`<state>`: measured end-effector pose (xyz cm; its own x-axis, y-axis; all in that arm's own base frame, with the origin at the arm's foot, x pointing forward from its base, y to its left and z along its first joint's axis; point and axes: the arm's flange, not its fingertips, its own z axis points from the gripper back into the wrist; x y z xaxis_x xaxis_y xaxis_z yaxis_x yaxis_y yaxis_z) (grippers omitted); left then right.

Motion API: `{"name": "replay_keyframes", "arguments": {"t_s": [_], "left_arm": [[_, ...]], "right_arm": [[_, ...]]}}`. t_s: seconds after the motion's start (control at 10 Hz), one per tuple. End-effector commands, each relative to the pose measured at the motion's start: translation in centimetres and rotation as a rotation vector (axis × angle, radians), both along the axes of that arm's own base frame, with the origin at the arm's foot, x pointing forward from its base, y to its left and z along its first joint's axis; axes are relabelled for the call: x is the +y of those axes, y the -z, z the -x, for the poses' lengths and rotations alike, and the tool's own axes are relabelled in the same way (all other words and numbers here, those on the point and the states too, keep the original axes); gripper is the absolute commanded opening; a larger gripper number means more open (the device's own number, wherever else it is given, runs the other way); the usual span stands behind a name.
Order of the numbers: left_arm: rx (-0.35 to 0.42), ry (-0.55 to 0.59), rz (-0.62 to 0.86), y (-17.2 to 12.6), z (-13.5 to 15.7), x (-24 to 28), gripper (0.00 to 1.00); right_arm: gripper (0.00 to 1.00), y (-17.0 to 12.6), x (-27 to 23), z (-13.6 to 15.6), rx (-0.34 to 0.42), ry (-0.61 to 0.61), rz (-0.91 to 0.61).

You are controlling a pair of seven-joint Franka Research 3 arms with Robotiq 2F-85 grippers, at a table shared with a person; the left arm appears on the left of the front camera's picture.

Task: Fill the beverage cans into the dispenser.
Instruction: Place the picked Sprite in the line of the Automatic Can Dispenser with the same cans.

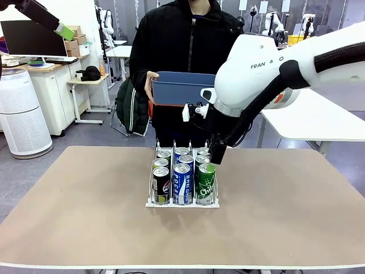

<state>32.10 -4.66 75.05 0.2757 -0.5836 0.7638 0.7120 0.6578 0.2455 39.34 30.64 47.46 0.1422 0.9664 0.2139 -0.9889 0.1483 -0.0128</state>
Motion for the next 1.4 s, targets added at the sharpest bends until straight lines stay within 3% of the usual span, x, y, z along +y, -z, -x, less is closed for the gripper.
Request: {"name": "replay_keyframes", "arguments": {"t_s": [0.0, 0.4, 0.5, 0.7, 0.9, 1.1, 1.3], "left_arm": [[0.004, -0.008, -0.001, 0.1, -0.1, 0.0, 1.0], [0.004, -0.008, -0.001, 0.1, -0.1, 0.0, 1.0], [0.004, -0.008, -0.001, 0.1, -0.1, 0.0, 1.0], [0.004, -0.008, -0.001, 0.1, -0.1, 0.0, 1.0], [0.004, -0.008, -0.001, 0.1, -0.1, 0.0, 1.0], [0.004, -0.008, -0.001, 0.1, -0.1, 0.0, 1.0], [0.004, -0.008, -0.001, 0.1, -0.1, 0.0, 1.0]], "right_arm": [[1.0, 0.3, 0.4, 0.0, -0.002, -0.018, 0.018], [1.0, 0.3, 0.3, 0.1, 0.002, -0.01, 0.007], [1.0, -1.1, 0.2, 0.0, -0.041, 0.018, -0.058], [1.0, -7.5, -3.2, -0.5, -0.067, 0.055, -0.21], [1.0, -11.6, -4.9, 0.3, -0.118, 0.142, -0.256], [1.0, -16.6, -7.1, -0.5, -0.162, 0.138, -0.267], [1.0, -21.1, -9.4, 1.5, -0.208, 0.182, -0.3]]}}
